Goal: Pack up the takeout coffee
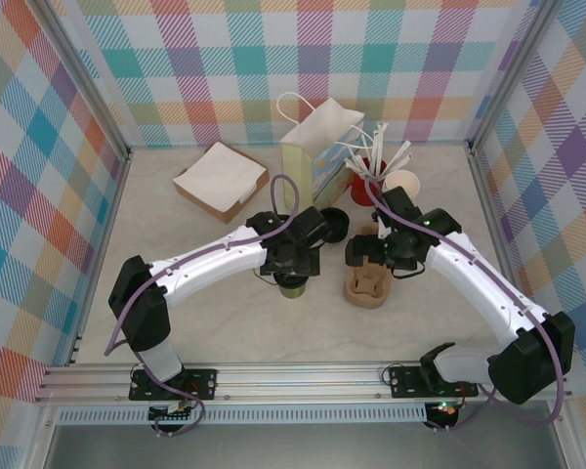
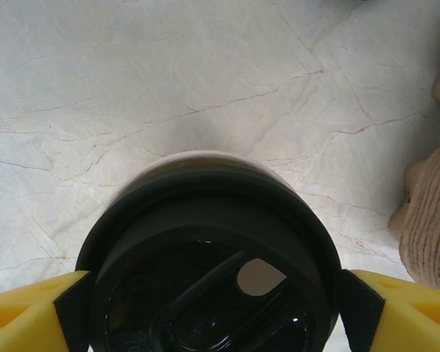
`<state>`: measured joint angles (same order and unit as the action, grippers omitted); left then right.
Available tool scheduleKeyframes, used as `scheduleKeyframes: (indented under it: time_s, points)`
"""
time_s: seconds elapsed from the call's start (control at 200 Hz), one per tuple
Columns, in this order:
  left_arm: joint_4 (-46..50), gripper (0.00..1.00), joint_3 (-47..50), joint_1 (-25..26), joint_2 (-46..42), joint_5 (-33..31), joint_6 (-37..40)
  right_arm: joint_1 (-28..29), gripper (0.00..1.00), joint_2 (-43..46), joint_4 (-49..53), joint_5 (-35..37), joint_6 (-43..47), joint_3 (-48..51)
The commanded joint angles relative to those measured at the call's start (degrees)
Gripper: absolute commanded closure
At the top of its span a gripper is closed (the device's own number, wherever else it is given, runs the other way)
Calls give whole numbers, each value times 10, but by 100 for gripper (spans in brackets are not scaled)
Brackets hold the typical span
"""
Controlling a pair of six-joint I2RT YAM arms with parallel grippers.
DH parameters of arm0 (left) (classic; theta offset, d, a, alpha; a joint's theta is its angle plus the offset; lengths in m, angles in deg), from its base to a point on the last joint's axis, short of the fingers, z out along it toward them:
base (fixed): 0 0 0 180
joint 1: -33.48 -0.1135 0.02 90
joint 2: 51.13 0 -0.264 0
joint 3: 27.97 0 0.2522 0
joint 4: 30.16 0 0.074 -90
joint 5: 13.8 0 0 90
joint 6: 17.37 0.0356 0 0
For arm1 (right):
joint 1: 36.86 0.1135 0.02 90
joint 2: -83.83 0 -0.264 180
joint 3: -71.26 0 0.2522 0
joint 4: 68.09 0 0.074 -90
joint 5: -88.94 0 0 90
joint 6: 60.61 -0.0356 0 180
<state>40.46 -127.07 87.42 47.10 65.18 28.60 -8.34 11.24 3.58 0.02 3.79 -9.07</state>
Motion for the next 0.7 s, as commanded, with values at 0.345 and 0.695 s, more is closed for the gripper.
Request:
scheduleKeyframes:
  time_s: [0.345, 0.695]
  points:
    - [5, 13, -5, 6, 12, 4, 1, -3, 6, -10, -27, -69, 4, 1]
    - [-9, 9, -6, 6, 4, 15, -5, -3, 6, -11, -27, -71, 1, 0]
